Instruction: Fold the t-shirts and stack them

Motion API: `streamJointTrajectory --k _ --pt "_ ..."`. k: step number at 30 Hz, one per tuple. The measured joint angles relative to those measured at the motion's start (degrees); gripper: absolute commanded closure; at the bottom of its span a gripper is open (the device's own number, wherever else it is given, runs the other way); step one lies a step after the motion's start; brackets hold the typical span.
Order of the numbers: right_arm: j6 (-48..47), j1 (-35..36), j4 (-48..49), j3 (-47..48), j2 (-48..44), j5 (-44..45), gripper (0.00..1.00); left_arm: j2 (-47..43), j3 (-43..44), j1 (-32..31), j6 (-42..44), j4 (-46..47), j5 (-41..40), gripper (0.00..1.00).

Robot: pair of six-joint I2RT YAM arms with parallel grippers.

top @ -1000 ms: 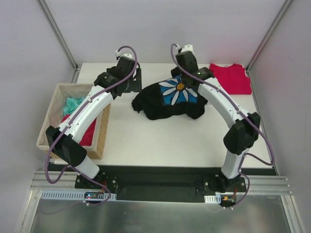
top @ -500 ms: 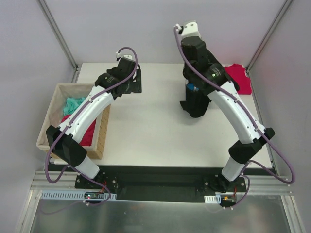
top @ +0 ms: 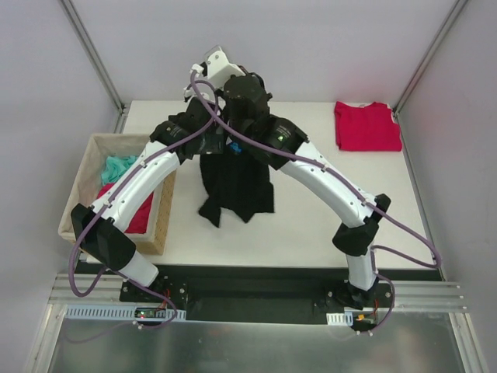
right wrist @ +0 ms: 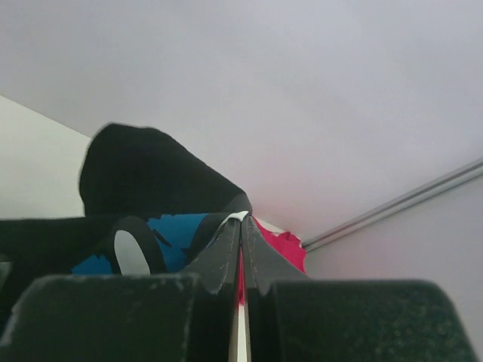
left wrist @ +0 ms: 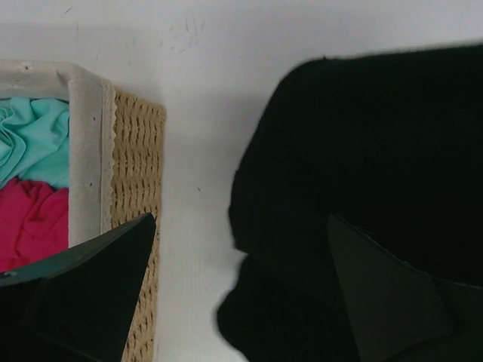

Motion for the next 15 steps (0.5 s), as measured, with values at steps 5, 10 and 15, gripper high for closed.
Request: streamJointTrajectory --k 5,10,15 --pt "-2.1 -4.1 3.3 -4.0 -1.8 1.9 0.99 -0.2 0.0 0.0 0.0 0.4 -0.2 0.01" --pt "1.9 -13.3 5.4 -24.2 -12.2 5.0 0.99 -0.2 0.0 0.0 0.0 0.5 -0.1 0.01" --pt "15.4 -17.9 -2.8 -40.5 -19.0 5.2 0.44 -0.2 0.0 0.0 0.0 0.6 -0.1 0.01"
